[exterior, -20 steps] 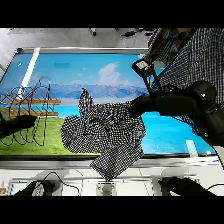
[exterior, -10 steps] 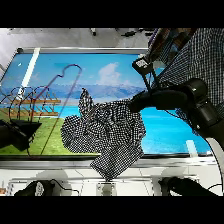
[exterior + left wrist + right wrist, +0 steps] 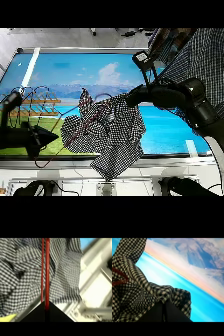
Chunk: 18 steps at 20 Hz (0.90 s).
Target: Fold the clothes and pants, and hang the long-sleeved shirts on hangers.
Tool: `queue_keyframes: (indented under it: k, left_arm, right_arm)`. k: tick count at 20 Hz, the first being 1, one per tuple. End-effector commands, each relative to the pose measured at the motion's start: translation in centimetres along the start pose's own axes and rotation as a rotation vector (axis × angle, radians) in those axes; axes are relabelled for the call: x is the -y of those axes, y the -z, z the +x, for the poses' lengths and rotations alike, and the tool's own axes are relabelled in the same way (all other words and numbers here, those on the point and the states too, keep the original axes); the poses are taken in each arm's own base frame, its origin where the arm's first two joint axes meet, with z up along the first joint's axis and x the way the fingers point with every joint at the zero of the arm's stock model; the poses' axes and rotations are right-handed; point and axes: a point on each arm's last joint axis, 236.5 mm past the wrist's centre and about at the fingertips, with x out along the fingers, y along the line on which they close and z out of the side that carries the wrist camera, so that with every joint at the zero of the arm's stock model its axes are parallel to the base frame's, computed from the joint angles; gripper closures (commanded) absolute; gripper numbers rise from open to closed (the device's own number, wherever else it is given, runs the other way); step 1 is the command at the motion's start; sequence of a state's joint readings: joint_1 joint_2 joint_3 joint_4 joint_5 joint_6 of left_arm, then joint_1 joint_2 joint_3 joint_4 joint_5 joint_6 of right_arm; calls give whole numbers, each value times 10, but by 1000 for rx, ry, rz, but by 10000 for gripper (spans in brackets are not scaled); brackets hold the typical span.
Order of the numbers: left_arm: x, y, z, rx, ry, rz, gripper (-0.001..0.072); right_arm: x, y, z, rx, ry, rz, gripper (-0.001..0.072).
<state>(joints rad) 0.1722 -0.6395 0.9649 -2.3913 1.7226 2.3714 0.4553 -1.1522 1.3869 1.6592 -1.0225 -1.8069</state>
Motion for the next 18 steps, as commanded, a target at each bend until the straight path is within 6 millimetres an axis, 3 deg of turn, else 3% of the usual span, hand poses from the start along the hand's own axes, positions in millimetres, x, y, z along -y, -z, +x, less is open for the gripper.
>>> queue_keyframes:
  k: [1, 6, 9, 14, 16, 18]
  left_arm:
    - [-9, 4, 26, -91, 74, 1, 683]
    - [-29, -15, 71, -93, 90, 66, 683]
    - [-41, -33, 93, -48, 58, 161, 683]
    - [-34, -28, 123, -84, 143, 321, 682]
    - [-25, -38, 131, -29, 199, 434, 682]
    - [-29, -55, 134, 43, 176, 453, 681]
  right_arm:
    - [-9, -9, -8, 40, -36, -10, 679]
    - [-36, -8, -20, 40, -145, -42, 679]
    - [-65, 2, -26, 3, -272, -54, 678]
    - [-123, 2, -44, 21, -406, -190, 678]
    - [-147, 8, -50, 2, -455, -236, 678]
    - [-165, 12, -55, -6, -489, -272, 678]
